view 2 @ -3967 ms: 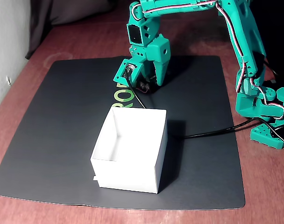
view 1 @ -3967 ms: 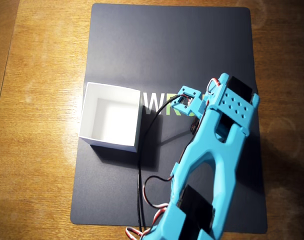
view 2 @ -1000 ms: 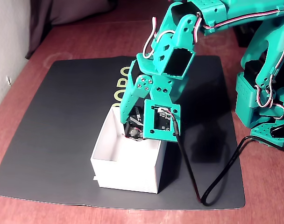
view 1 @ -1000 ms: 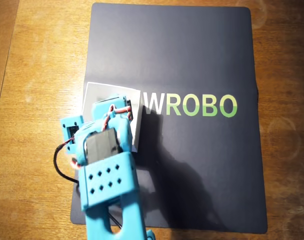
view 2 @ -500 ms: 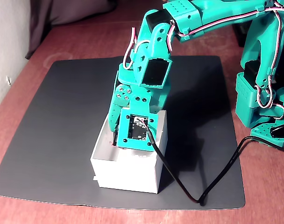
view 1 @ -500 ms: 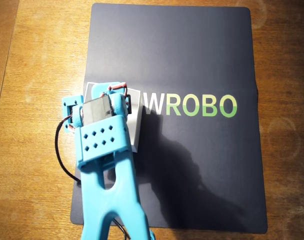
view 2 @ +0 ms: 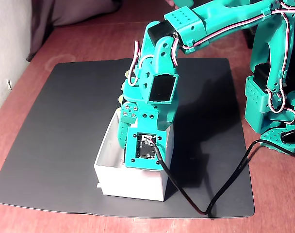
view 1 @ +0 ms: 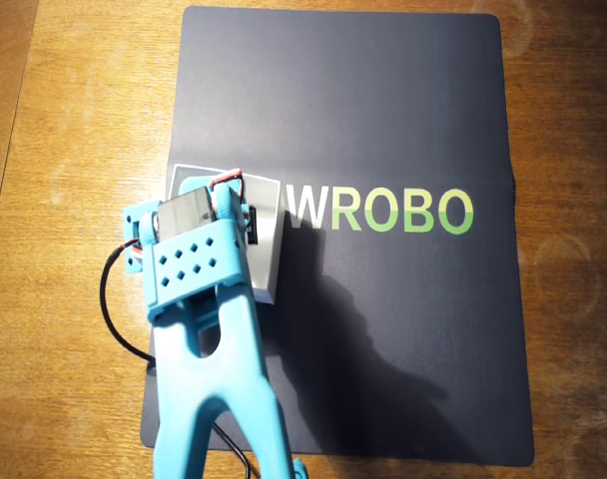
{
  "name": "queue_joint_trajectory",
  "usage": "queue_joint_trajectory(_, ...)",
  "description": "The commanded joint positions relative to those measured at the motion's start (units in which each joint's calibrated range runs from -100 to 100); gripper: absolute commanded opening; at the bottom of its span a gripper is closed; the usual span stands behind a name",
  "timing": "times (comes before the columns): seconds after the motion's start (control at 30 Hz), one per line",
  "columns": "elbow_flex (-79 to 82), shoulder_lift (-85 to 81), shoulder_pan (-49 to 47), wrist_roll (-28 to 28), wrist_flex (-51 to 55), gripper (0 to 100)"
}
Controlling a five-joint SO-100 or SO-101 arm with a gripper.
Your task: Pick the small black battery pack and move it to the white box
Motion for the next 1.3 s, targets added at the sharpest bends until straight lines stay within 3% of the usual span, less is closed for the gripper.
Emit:
queue_joint_trajectory(0.0,-3.55,0.50,-0.52,-0.50,-0.29,1)
queue_joint_trajectory(0.37,-4.01,1.64,0.30,-0.07,-0.56,1)
queue_joint_trajectory(0.57,-4.19,1.55,0.42,-0.34,-0.56,12)
queue_joint_trajectory(1.27,-4.01,1.81,-0.29,-0.01,-0.47,13)
